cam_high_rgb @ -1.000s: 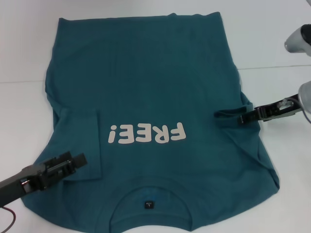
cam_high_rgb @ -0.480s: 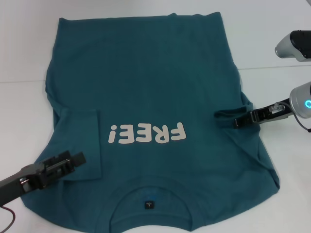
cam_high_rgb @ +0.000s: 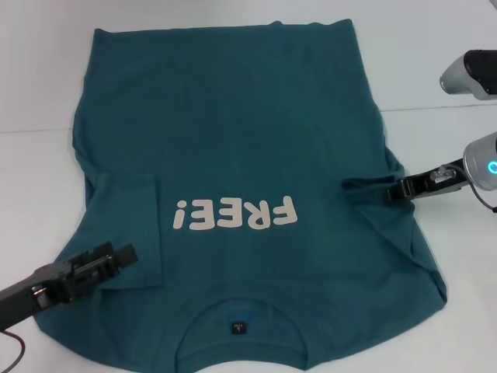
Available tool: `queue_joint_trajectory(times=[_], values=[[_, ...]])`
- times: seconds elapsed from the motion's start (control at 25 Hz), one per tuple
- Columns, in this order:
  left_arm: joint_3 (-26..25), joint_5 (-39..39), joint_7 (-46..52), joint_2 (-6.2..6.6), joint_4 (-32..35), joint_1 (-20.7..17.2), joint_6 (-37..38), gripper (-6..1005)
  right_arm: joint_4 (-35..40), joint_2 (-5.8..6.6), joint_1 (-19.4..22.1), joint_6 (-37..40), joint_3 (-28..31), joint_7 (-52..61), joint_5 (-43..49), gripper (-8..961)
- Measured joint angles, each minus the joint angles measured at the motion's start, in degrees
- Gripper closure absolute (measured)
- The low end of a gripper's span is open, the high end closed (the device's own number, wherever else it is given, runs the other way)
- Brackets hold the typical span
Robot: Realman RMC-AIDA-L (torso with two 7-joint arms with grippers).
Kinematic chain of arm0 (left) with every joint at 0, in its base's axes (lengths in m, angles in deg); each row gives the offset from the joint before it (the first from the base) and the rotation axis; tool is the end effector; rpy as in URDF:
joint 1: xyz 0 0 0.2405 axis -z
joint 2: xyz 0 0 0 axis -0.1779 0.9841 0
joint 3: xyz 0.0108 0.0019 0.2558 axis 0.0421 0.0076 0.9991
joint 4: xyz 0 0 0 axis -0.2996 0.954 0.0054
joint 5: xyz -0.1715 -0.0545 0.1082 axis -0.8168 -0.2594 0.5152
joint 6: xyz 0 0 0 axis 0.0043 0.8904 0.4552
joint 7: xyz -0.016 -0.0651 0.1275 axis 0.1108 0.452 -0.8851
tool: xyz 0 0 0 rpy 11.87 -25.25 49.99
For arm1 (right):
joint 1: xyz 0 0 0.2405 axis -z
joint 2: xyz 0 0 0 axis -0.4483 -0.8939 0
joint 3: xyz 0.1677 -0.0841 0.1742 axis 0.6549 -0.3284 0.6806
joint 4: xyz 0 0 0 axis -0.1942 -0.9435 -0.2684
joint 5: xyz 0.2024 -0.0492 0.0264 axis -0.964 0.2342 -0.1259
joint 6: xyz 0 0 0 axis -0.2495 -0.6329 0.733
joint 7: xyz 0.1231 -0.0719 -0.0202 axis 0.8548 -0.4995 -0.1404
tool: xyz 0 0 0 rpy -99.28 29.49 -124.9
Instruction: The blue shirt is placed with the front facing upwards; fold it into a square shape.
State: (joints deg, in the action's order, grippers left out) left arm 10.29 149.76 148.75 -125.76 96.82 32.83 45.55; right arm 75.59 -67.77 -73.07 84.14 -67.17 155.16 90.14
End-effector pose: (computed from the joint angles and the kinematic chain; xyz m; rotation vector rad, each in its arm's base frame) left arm -0.3103 0.2798 0.0055 -2.2732 -1.3021 -1.0607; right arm 0.2742 0.4317 0.0270 -2.1190 1.3985 -0.0813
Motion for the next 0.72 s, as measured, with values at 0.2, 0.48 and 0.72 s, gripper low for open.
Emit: queue_joint_trajectory(times=[0.2,0.48,0.72], values=[[0.0,0.0,0.0,0.00,0.0,0.0,0.0,183,0.2,0.00,0.0,0.3,0.1,0.1,0.0,752],[0.0,0.0,0.0,0.00,0.0,-0.1,0.0,182,0.1,-0.14,-0.5,2.1,-0.1,0.1,-0.3,868],[0.0,0.0,0.0,0.00,0.0,-0.1,0.0,182,0.3,-1.27,-2.5,5.7,0.0,0.1,-0.5,917]])
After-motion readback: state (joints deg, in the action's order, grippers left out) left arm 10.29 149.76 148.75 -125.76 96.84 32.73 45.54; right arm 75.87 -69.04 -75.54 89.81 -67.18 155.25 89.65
